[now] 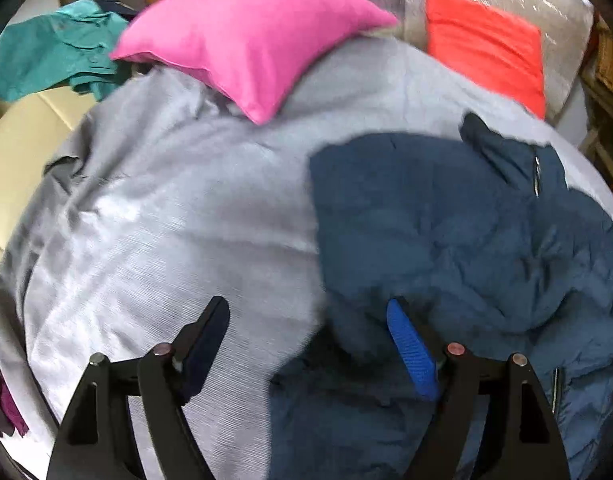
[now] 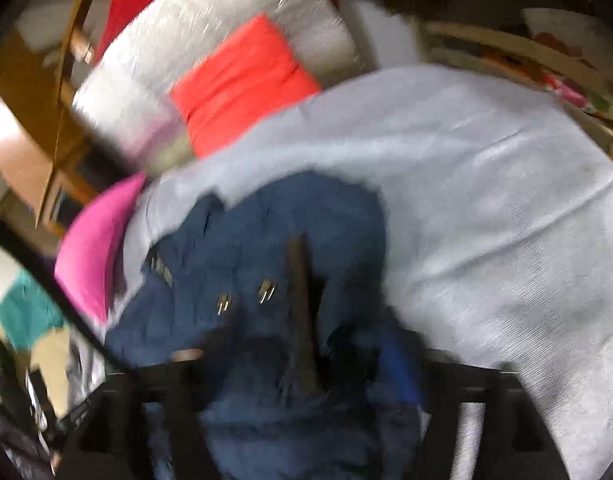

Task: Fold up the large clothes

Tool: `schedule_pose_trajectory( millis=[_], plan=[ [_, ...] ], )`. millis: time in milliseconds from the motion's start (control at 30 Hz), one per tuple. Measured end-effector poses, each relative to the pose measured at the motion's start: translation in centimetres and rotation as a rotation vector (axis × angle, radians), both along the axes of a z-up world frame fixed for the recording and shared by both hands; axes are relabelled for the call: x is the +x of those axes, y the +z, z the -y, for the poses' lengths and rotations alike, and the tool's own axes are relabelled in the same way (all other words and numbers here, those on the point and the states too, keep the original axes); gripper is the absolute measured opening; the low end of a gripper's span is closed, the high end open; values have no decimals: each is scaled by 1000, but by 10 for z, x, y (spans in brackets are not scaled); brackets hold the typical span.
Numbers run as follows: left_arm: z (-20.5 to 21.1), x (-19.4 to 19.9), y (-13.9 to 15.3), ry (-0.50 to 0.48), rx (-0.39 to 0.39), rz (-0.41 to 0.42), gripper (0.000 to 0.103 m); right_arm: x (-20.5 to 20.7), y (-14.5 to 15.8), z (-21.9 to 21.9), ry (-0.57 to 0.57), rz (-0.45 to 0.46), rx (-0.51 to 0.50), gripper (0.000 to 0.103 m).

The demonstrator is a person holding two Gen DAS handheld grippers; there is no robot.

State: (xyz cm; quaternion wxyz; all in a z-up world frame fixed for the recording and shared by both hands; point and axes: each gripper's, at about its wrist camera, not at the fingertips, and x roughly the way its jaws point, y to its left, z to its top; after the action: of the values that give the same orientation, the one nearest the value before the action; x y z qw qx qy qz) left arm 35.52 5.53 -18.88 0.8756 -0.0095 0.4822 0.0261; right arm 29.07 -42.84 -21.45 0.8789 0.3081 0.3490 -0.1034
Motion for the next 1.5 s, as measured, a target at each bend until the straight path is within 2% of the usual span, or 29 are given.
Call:
schedule_pose_trajectory(
  millis=[33,100,167,267,300,367,433,467,500,533,600,633,667,700,800,900,967,1033,1067,1133,1200,1267,1400,1500],
  plan=[
    [-5,0,-1,8,-13,-1,82,-1,-1,8,-20,1,8,83],
    [-22,7,-9,31,-93,-35,82,7,-12,22,-24,-25,55,83],
    [-32,11,-18,43,-174,-72,82,16,-35,34,-17,-61,175,83],
    [-41,15,-29,41,-336,-107,82,26,-62,35,43,-99,313,82],
    [-41,17,-34,22,-407,-128,82,26,-65,33,52,-101,308,82],
    [-36,17,-38,-7,-474,-153,82,26,-59,23,98,-63,271,82],
    [-30,16,-37,-14,-463,-136,81,27,-56,11,136,-62,248,77],
    [-25,16,-36,-28,-462,-135,80,26,-53,1,151,-76,198,69],
    [-21,19,-38,-43,-471,-136,69,26,-50,-6,158,-88,148,63],
    [-17,20,-38,-49,-475,-138,65,25,-47,-13,160,-93,92,60],
    [-7,17,-34,-47,-417,-119,60,23,-44,-20,147,-104,42,49],
    [-2,17,-33,-57,-385,-110,57,22,-44,-21,138,-109,26,48],
    [1,16,-32,-61,-363,-100,48,21,-43,-23,130,-111,2,45],
    [3,15,-29,-69,-374,-85,37,23,-42,-22,124,-109,-9,41],
    [6,13,-18,-75,-323,-32,30,15,-21,-29,114,-40,-50,35],
    [10,10,-7,-89,-296,11,29,2,-3,-34,115,27,-76,35],
    [12,11,-9,-96,-271,9,29,5,-12,-33,111,-11,-87,35],
    [11,17,-24,-94,-249,-62,36,15,-32,-31,110,-101,-60,40],
    [10,18,-30,-88,-249,-87,40,14,-36,-28,103,-106,-28,41],
    [4,16,-27,-73,-246,-87,47,11,-31,-24,100,-100,2,44],
    [3,14,-20,-79,-221,-82,52,6,-25,-20,101,-92,27,56],
    [2,11,-18,-78,-202,-85,58,-2,-25,-13,94,-85,51,58],
    [-5,4,-15,-103,-252,-115,60,-15,-26,6,83,-83,122,58],
    [-10,1,-14,-113,-279,-93,60,-19,-28,18,51,-73,163,59]
  ],
)
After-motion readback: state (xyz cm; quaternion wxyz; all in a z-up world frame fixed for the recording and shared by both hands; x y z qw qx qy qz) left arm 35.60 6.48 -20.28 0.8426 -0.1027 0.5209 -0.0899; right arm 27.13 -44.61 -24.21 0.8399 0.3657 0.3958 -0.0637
